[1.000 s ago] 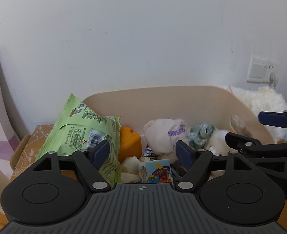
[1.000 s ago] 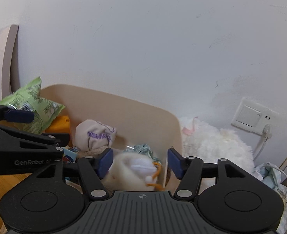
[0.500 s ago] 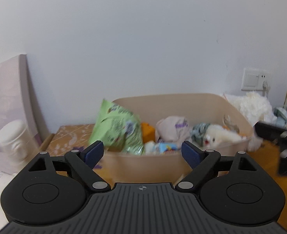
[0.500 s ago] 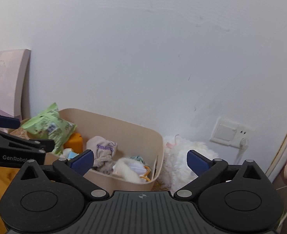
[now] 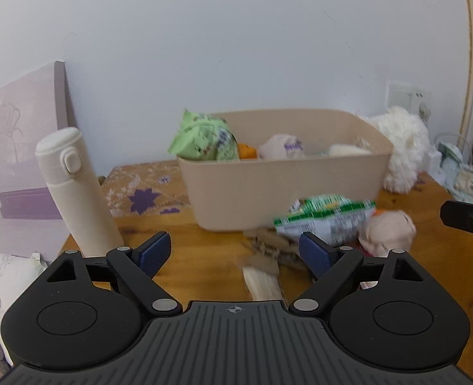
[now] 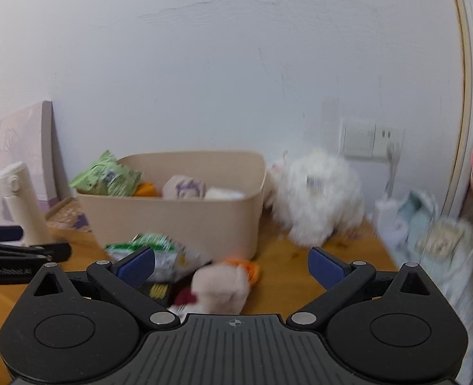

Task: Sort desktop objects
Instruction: 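Grasp the plastic-wrapped white stick pack with the left tool while the right tool grasps the Hello Kitty plush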

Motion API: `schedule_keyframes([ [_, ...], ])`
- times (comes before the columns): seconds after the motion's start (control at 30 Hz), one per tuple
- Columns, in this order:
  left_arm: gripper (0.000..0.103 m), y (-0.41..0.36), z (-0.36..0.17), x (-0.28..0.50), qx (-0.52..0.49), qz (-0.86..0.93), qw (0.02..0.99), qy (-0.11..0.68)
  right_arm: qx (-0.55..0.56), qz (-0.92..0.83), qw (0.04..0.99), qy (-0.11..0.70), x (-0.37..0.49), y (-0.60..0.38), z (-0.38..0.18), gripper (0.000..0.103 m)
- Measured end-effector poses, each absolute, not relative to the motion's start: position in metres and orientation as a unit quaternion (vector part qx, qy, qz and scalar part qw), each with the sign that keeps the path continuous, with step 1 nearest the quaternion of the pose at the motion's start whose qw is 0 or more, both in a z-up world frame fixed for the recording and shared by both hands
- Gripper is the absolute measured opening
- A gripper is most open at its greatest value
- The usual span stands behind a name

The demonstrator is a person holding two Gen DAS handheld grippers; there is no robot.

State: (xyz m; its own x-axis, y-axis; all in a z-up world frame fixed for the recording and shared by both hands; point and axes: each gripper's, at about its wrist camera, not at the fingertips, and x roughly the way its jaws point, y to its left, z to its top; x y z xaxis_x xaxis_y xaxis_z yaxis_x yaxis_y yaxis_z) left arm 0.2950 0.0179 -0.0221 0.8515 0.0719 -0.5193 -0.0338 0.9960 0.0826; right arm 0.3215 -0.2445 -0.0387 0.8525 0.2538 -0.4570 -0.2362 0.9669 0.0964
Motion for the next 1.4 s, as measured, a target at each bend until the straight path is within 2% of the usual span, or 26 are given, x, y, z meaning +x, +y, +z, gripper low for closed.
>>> schedule_keyframes([
  [0.2,0.089,0.005,-0.046,0.292,0.070,0.020,0.955,0.288,0.034,0.116,0.958,0.261,0.307,-0.252,-0.065,0.103],
  [0.4,0.089,-0.007,-0.073,0.298,0.073,-0.003,0.942,0.328,-0.046,0.106,0.953,0.279,0.308,-0.232,-0.079,0.103],
  [0.67,0.089,0.003,-0.099,0.316,0.030,-0.004,0.925,0.378,-0.058,0.120,0.940,0.314,0.323,-0.217,-0.106,0.103],
  [0.97,0.089,0.011,-0.111,0.332,0.006,-0.004,0.925,0.381,-0.065,0.122,0.935,0.325,0.340,-0.203,-0.121,0.103],
  [1.1,0.093,0.012,-0.114,0.337,0.006,0.001,0.928,0.373,-0.072,0.114,0.935,0.328,0.346,-0.198,-0.128,0.103],
  [1.23,0.094,0.013,-0.115,0.340,0.005,0.003,0.930,0.367,-0.057,0.117,0.931,0.341,0.352,-0.201,-0.135,0.091],
  [1.4,0.095,0.013,-0.116,0.340,0.004,0.004,0.932,0.363,-0.045,0.120,0.931,0.342,0.354,-0.203,-0.137,0.089],
])
